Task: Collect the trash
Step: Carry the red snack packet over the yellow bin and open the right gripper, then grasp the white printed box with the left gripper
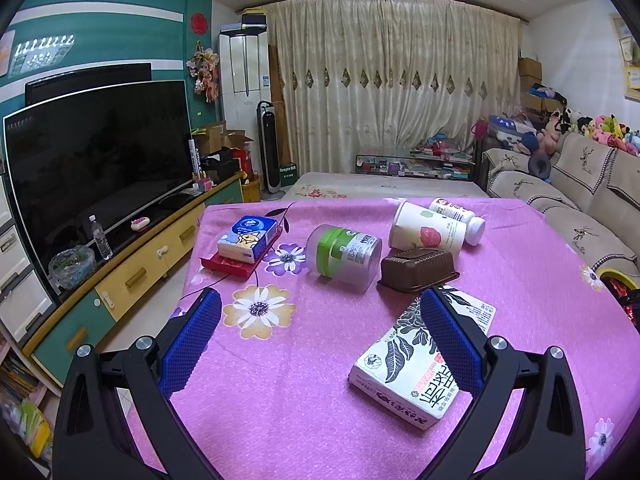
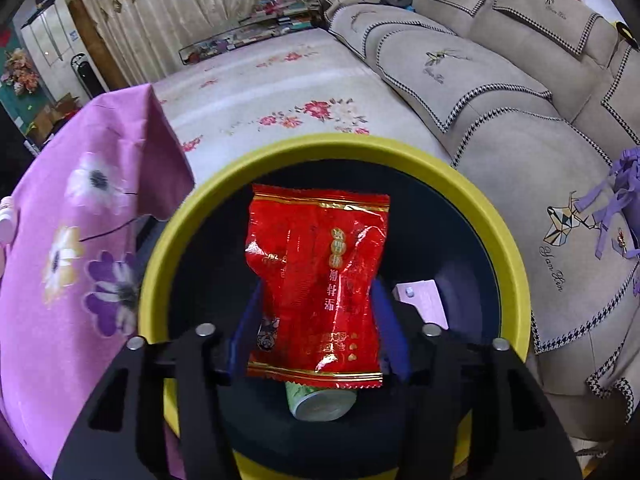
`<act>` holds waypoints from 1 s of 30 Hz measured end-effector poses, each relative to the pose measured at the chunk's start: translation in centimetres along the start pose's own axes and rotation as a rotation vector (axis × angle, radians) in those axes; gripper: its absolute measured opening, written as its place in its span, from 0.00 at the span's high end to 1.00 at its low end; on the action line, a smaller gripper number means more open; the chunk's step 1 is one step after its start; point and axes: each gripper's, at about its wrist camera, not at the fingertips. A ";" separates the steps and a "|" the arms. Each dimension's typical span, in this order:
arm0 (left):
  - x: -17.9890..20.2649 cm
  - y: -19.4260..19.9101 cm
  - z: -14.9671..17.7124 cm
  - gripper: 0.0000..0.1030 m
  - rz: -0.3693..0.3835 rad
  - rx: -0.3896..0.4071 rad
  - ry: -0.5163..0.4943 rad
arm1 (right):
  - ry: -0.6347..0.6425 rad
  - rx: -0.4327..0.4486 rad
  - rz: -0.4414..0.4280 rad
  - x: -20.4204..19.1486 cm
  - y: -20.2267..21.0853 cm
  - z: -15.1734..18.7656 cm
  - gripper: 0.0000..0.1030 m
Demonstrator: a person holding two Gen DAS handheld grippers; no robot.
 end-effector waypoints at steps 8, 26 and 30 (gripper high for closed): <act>0.2 0.1 0.0 0.05 0.006 0.002 -0.007 | -0.005 0.012 -0.001 0.2 0.6 0.2 0.23; 3.5 -2.2 -0.2 0.05 0.283 -0.082 -0.105 | 0.011 0.078 -0.177 -0.6 7.2 3.3 0.23; 4.3 -3.7 -0.2 0.05 0.351 -0.150 -0.146 | 0.019 0.077 -0.196 -0.8 7.5 3.4 0.23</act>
Point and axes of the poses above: each gripper's, at about its wrist camera, not at the fingertips, and y roughly against the way its jaws point, x to its right, z to its underside, and after that the axes turned 15 degrees about -y, right-handed
